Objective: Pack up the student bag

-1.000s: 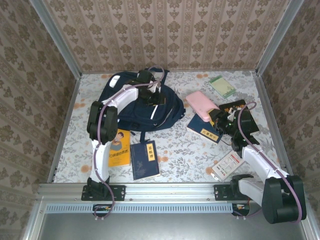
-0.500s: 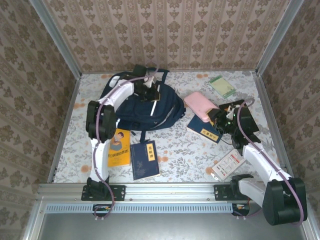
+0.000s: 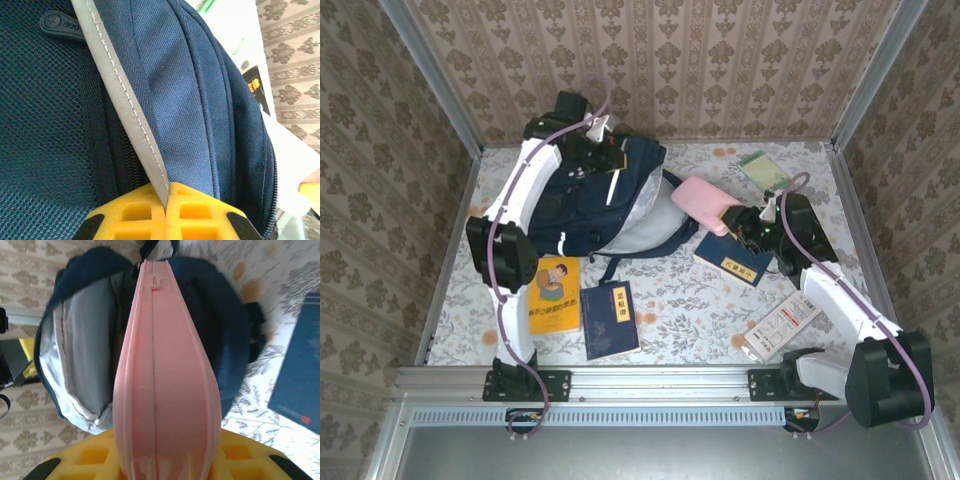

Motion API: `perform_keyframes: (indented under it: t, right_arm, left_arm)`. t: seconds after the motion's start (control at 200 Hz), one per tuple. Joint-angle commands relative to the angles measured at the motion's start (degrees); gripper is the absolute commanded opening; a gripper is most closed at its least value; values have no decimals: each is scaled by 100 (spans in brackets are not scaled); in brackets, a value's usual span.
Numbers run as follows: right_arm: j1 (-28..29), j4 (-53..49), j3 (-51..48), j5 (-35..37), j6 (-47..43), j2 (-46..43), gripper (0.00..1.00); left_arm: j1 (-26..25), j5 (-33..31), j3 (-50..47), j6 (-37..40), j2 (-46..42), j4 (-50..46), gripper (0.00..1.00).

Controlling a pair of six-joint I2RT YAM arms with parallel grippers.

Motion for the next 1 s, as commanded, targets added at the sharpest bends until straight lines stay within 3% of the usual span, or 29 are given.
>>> perform_keyframes:
  t: [0.0,0.16,0.345,0.735,0.875,0.995]
  right_arm:
    - [248,206,465,-590,-305,154,25]
    - [833,-38,951,-733,-657,439,26]
    - [1128,299,1310,-651,-74,1086,27]
    - [1834,-184,3360,200,555,3461,27]
    - [2132,-696,4435,815,769,4433,33]
    - [2248,-486,4944,1122,1034,5096,51]
  left_arm:
    - [12,772,446,175,-431,-29,0]
    - [64,1356,531,134,-580,189,0]
    - [128,2189,282,-172,-703,795,0]
    - [112,2663,-14,-322,-905,1214,0]
    - [89,2703,-75,-392,-898,1313,0]
    - [58,2723,-41,-440,-870,1362,0]
